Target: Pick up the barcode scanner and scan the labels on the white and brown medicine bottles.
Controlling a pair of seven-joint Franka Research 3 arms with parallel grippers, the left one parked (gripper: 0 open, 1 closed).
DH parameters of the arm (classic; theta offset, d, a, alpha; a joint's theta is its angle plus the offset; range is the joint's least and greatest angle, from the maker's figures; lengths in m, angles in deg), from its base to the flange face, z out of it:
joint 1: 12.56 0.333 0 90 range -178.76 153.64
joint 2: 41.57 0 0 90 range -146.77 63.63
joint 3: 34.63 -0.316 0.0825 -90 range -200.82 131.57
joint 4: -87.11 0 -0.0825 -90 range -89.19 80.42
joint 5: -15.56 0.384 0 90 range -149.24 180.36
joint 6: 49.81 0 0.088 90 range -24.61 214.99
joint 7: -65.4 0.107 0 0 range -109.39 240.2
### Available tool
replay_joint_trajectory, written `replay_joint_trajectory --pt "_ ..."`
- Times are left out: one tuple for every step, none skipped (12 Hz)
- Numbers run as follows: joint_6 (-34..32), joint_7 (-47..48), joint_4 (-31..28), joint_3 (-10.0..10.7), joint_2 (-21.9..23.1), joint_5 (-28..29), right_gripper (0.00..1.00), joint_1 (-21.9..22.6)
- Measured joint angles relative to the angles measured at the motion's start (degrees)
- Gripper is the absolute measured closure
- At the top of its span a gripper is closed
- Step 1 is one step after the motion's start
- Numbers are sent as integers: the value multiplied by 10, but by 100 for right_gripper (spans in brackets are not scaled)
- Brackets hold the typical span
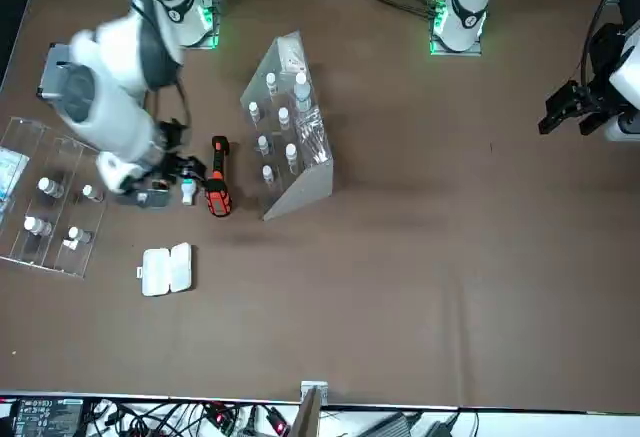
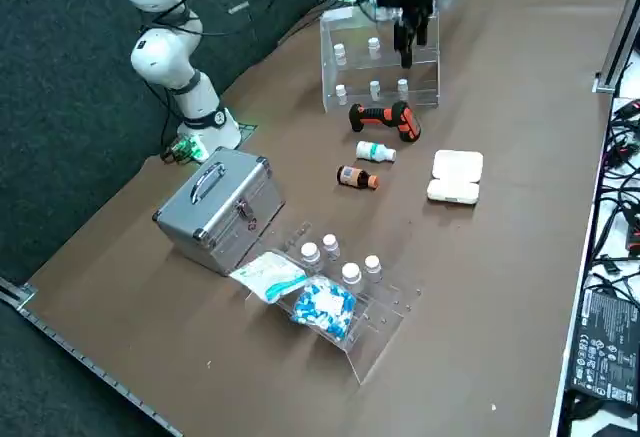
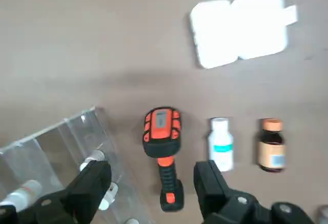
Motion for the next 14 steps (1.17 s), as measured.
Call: replay_joint_trajectory --pt "-36 3 36 2 3 -1 0 -13" --pt "-68 4 69 6 5 -2 0 -26" --pt "-139 3 126 14 7 -14 0 -51" --pt "-174 -4 149 18 9 -30 0 -60" --pt "-198 -16 164 19 14 -44 0 -66" --pt "-211 -31 171 19 22 -53 0 -71" --pt "-218 -48 173 19 31 -59 0 -76" --pt "-223 -76 172 19 42 -62 0 -84" --pt "-229 -107 170 19 53 -63 0 -95" --pt "-237 -133 166 19 66 -63 0 -107" --pt "-245 -150 158 20 79 -63 0 -120" --pt "-249 -160 146 20 94 -63 0 -130" --pt "-249 -166 133 20 109 -63 0 -138" --pt "-250 -170 120 20 123 -63 0 -145"
